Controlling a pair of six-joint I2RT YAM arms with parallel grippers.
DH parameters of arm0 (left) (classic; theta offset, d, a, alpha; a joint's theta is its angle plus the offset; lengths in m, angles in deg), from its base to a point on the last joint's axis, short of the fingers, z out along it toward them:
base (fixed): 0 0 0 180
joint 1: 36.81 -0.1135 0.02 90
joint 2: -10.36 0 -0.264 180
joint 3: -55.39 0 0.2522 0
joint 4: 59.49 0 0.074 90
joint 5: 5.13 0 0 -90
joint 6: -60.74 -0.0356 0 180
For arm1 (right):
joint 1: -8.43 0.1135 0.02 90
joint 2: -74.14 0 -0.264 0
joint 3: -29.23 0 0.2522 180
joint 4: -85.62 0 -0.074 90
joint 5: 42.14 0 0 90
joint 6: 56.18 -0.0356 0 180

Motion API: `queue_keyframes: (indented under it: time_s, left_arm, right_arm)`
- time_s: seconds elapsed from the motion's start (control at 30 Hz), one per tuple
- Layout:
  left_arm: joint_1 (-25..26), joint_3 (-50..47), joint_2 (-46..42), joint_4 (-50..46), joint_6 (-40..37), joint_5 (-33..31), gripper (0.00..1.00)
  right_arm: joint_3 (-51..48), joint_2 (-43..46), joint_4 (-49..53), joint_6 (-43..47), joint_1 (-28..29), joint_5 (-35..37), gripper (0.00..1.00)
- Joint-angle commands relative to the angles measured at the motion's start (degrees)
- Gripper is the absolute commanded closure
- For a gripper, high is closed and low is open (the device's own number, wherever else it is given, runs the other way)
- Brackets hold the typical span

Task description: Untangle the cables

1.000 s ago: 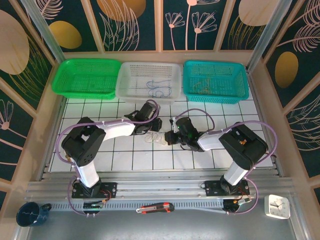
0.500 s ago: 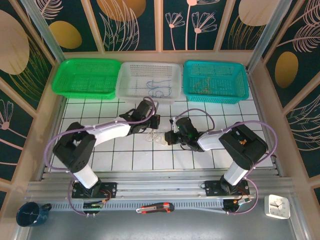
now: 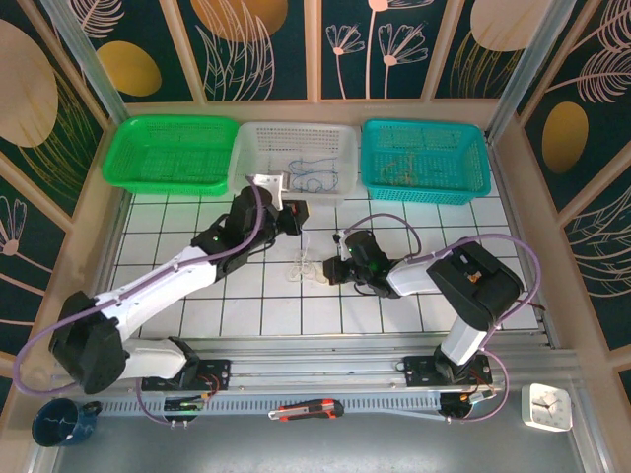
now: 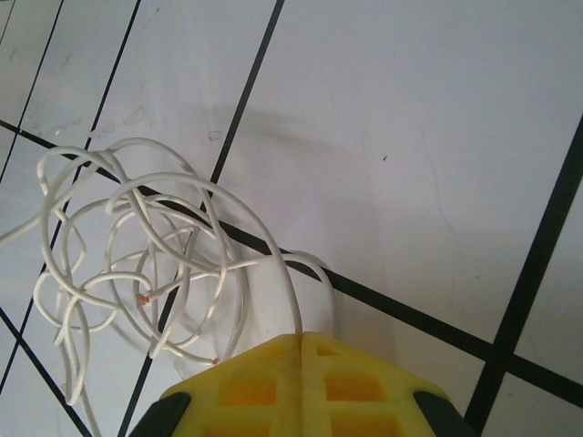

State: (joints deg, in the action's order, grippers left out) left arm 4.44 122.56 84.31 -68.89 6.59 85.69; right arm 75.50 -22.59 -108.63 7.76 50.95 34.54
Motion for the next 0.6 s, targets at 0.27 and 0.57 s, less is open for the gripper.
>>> queue_keyframes:
  time_s: [0.27,0.57]
  left_arm:
    - [0.1,-0.2,-4.9,6.0,3.7,2.2,1.0]
    - [0.1,1.1,-4.6,6.9,4.7,3.8,1.0]
  right_arm:
    - [2.3,4.9,4.4,0.8,0.5,1.5,0.64]
    - [2.6,16.7,10.7,2.7,0.4,4.6,0.51]
